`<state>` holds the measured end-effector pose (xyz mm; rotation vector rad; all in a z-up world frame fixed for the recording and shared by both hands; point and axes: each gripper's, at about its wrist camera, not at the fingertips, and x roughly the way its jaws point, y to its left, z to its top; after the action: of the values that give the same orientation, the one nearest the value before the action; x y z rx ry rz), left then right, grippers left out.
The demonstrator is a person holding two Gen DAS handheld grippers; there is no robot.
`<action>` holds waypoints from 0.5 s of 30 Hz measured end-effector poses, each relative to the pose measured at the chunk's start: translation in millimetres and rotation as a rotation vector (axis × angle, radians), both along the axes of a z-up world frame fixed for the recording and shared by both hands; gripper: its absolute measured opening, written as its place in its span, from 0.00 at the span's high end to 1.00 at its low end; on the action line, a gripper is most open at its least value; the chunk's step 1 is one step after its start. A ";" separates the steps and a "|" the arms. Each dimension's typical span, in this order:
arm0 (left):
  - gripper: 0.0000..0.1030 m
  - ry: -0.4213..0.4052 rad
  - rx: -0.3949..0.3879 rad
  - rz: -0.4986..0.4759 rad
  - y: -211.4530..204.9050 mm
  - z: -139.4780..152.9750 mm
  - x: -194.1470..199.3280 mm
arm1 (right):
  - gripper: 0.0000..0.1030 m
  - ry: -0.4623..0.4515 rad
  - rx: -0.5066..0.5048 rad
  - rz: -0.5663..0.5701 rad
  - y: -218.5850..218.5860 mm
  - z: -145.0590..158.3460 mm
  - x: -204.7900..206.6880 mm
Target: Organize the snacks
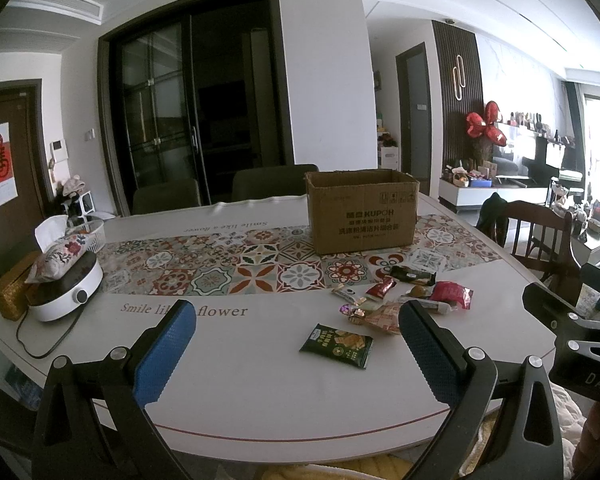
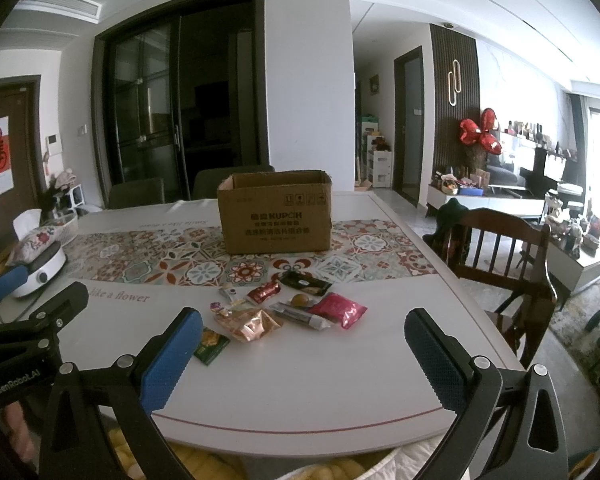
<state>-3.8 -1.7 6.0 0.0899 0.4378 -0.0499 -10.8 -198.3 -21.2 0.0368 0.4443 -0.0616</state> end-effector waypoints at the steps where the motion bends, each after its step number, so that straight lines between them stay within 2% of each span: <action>1: 0.00 0.000 0.000 0.001 0.0 0.0 0.0 | 0.01 0.000 0.000 0.000 1.0 0.1 0.9; 15: 0.00 -0.002 0.000 0.000 0.0 -0.2 -0.4 | 0.01 0.000 0.000 0.000 -0.5 -0.1 0.1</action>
<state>-4.3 -1.8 5.8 0.0902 0.4362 -0.0499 -10.7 -198.8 -21.4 0.0372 0.4439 -0.0616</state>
